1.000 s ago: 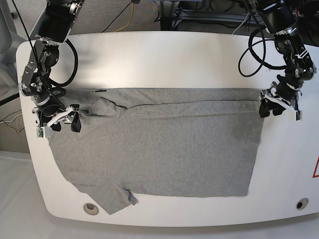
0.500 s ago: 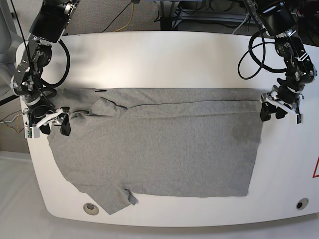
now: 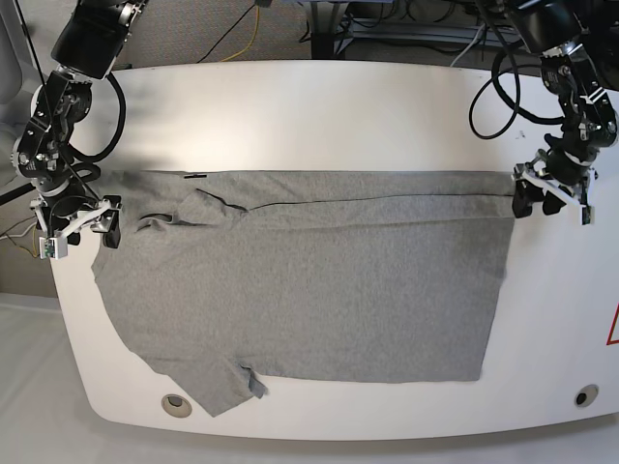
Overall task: Fold the T-shirt properly
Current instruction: 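Hold the shirt edges with both grippers, shifting them slightly outward, then pull the gripped shoulder edges back toward the robot, sliding the shirt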
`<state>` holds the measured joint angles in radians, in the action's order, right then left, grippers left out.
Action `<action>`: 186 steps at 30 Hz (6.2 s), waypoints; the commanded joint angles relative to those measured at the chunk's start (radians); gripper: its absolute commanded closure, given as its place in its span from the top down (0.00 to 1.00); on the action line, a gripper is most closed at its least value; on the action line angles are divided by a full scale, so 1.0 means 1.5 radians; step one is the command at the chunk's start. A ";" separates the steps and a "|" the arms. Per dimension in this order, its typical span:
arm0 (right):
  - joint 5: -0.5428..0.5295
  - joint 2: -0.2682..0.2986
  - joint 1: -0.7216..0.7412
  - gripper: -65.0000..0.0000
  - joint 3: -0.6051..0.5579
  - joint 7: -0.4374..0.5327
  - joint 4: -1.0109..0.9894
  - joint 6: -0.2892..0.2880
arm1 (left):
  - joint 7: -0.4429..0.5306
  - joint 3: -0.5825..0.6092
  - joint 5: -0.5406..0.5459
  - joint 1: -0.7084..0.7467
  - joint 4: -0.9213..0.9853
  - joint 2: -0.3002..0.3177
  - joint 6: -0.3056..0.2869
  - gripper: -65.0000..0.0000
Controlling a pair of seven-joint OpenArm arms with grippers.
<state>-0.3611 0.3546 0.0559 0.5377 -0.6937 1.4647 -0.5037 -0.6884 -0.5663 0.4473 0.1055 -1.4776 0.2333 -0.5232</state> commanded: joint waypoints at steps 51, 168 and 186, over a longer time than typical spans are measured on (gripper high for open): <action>0.045 -0.028 -0.068 0.72 0.036 0.182 -0.129 0.022 | 0.054 0.007 0.074 0.039 -0.011 -0.024 -0.006 0.57; 0.065 -0.105 -0.276 0.00 0.051 0.106 0.103 0.006 | 0.057 0.025 0.045 0.183 -0.066 0.023 -0.008 0.00; 0.059 -0.122 -0.405 0.00 0.063 0.091 0.228 0.006 | 0.048 -0.007 0.049 0.321 -0.144 0.028 -0.006 0.00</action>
<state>-0.2691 0.1707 -0.5278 0.6212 -0.5625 1.7725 -0.4980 -0.6380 -0.5739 0.5129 0.5762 -1.6726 0.2581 -0.5308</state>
